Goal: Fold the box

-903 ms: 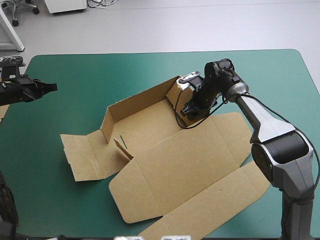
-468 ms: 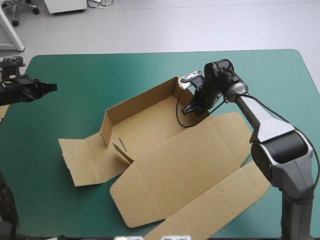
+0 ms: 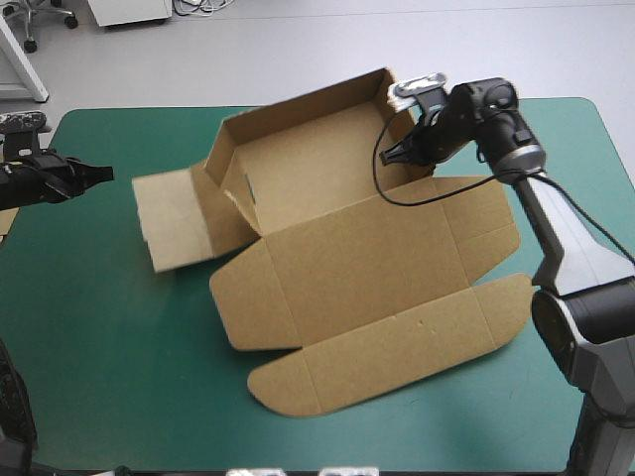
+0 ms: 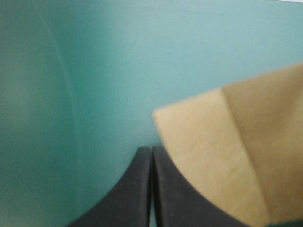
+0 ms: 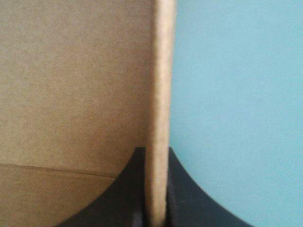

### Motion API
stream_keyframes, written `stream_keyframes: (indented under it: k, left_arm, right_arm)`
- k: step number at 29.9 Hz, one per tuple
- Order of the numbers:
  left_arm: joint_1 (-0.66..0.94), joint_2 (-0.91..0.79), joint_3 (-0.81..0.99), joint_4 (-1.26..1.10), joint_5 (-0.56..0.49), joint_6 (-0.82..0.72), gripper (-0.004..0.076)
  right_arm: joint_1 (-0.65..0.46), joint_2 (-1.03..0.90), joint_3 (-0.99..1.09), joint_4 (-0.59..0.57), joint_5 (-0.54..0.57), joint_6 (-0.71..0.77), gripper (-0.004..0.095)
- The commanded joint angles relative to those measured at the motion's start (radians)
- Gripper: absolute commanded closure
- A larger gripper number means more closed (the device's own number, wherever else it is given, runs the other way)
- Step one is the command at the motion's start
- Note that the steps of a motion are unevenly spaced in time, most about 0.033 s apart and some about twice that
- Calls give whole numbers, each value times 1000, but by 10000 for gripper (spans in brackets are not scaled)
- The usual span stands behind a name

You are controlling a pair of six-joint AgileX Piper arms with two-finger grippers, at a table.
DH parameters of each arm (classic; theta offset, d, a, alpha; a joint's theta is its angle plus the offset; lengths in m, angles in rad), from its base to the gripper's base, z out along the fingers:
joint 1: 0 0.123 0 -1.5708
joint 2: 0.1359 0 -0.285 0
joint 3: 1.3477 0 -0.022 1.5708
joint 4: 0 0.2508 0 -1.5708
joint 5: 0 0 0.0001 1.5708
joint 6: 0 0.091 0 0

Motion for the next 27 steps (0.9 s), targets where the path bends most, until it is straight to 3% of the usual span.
stream_keyframes:
  k: [1, 9, 12, 27]
  left_arm:
    - [-6, -38, -27, -43, -28, -1, 728]
    - [-6, -38, -27, -43, -30, 7, 728]
    - [-6, -38, -27, -52, -30, 7, 729]
    - [-6, -32, -27, -156, -14, 37, 729]
  right_arm:
    - [-76, -125, -41, 78, -114, 27, 921]
    - [-169, -221, -27, 143, -146, 10, 921]
    - [-189, -244, -7, 218, -146, -12, 921]
    - [-300, -339, 31, 449, -68, -102, 921]
